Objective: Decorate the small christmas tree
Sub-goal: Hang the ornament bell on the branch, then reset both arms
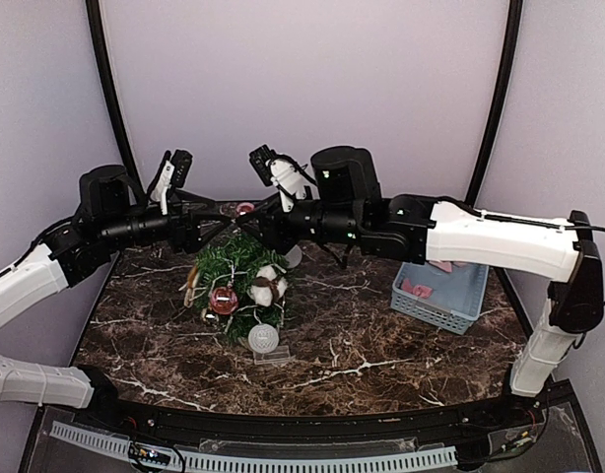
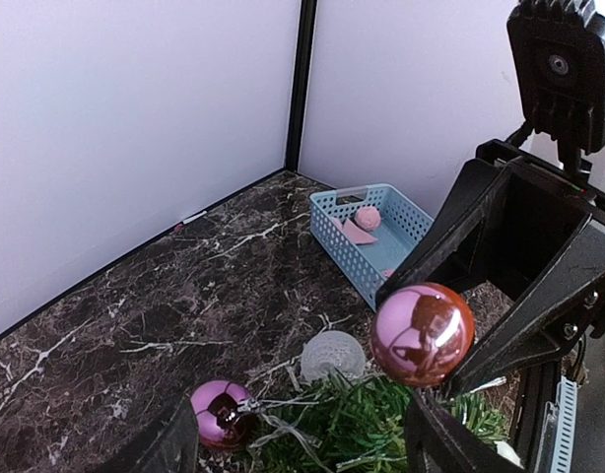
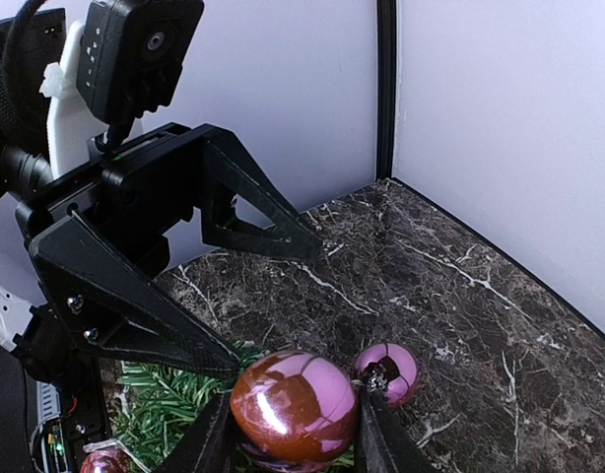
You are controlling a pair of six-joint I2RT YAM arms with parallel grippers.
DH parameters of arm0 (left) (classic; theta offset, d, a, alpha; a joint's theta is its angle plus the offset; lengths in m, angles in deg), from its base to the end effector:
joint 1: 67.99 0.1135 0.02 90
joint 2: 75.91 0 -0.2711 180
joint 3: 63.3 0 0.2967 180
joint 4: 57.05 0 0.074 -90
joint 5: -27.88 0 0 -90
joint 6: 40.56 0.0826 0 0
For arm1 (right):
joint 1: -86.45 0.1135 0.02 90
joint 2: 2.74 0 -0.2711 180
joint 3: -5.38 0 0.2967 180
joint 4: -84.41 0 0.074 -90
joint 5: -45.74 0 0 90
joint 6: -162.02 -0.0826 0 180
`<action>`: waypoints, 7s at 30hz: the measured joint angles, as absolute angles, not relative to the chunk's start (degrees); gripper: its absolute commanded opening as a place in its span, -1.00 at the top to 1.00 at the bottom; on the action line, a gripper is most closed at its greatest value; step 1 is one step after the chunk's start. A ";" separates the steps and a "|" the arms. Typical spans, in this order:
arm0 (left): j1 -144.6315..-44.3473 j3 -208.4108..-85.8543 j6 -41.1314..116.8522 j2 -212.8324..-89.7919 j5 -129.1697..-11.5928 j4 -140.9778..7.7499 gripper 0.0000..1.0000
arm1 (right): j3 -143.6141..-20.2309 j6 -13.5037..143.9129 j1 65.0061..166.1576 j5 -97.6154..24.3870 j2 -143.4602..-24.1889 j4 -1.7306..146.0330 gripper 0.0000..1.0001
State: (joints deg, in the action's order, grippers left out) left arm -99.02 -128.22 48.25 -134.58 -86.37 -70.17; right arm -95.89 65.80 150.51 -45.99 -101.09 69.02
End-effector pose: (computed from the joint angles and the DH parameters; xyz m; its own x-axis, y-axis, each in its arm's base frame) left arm 0.2586 -0.1952 0.3595 -0.1195 0.0498 -0.9916 0.8171 0.5722 -0.0697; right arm 0.2247 0.4562 0.3630 -0.1899 -0.1428 -0.9714 -0.8705 0.4820 0.0993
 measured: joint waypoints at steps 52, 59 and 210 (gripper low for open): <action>-101.33 -128.06 52.07 -136.50 -81.56 -71.81 -0.36 | -89.40 66.17 148.93 -47.87 -100.35 77.09 0.26; -101.33 -127.19 52.07 -136.00 -81.54 -71.99 -0.36 | -86.82 65.76 148.91 -47.83 -100.02 77.76 0.26; -58.17 -98.78 41.60 -147.52 -63.64 -33.63 -0.87 | -42.52 57.93 89.66 -52.53 -74.93 92.60 -0.97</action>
